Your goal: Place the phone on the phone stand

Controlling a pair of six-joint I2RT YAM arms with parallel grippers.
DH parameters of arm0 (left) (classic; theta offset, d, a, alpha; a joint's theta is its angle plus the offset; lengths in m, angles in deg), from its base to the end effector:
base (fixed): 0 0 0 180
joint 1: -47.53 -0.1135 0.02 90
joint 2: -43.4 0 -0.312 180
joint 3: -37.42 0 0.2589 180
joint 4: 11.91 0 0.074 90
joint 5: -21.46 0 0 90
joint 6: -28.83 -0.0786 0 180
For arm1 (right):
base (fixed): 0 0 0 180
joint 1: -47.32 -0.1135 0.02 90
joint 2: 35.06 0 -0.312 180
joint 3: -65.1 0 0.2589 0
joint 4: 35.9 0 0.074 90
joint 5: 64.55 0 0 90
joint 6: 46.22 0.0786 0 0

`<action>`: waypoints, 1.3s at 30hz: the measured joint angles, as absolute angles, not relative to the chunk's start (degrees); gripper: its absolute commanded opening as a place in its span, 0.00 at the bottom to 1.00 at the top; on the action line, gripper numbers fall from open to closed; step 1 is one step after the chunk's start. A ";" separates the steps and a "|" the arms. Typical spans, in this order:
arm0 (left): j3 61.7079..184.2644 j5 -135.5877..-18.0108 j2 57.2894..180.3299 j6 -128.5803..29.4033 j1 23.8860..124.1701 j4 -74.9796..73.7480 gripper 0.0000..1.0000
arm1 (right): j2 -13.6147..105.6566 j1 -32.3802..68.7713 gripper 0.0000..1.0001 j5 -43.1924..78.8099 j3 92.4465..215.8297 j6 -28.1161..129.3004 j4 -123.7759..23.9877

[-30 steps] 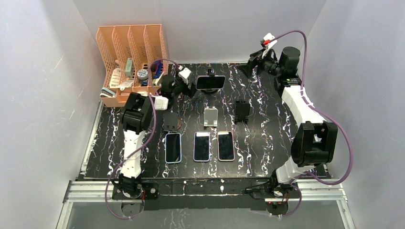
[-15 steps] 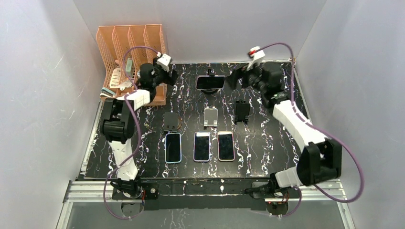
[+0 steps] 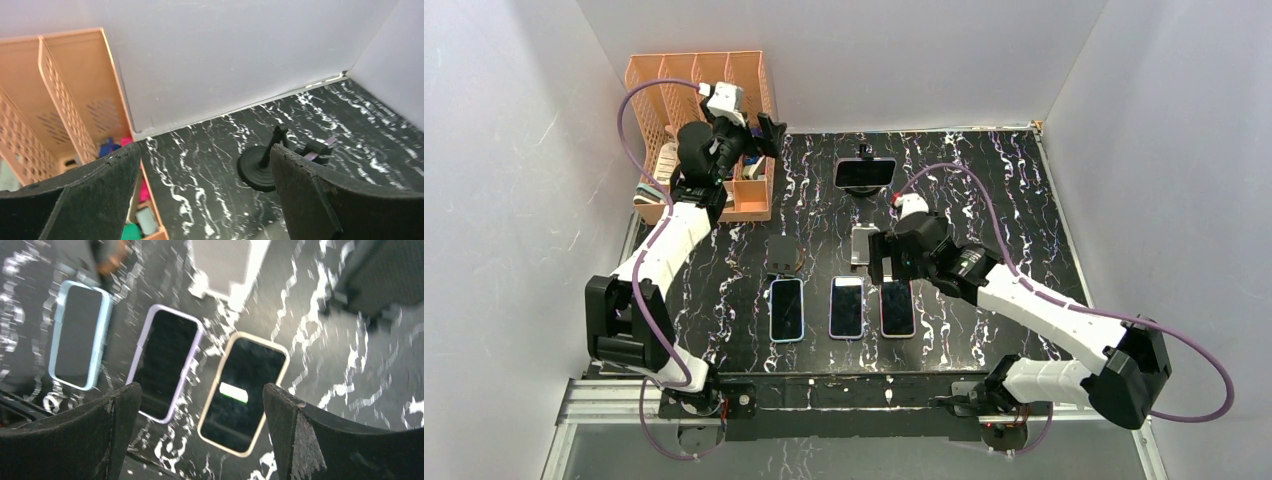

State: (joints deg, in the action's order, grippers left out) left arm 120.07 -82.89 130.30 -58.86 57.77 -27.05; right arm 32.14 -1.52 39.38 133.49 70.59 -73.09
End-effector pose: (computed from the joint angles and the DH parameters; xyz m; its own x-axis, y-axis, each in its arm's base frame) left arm 0.3988 -0.0918 0.4342 0.1692 -0.0702 -0.9831 0.4189 0.9080 0.0072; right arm 0.1982 0.1980 0.3182 -0.6170 -0.0407 -0.7859 -0.3633 0.9006 0.2386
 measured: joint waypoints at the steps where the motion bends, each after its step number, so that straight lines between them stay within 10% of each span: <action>1: 119.33 -82.71 129.75 -56.90 57.77 -26.65 0.98 | 32.58 -2.15 0.99 40.67 132.72 72.25 -75.43; 39: 100.25 -69.79 110.45 -51.80 48.83 2.48 0.98 | 58.11 7.88 0.99 31.25 133.35 73.75 -76.37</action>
State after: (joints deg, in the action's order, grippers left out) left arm 100.25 -69.79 110.45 -51.80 48.83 2.48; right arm 58.11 7.88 31.25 133.35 73.75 -76.37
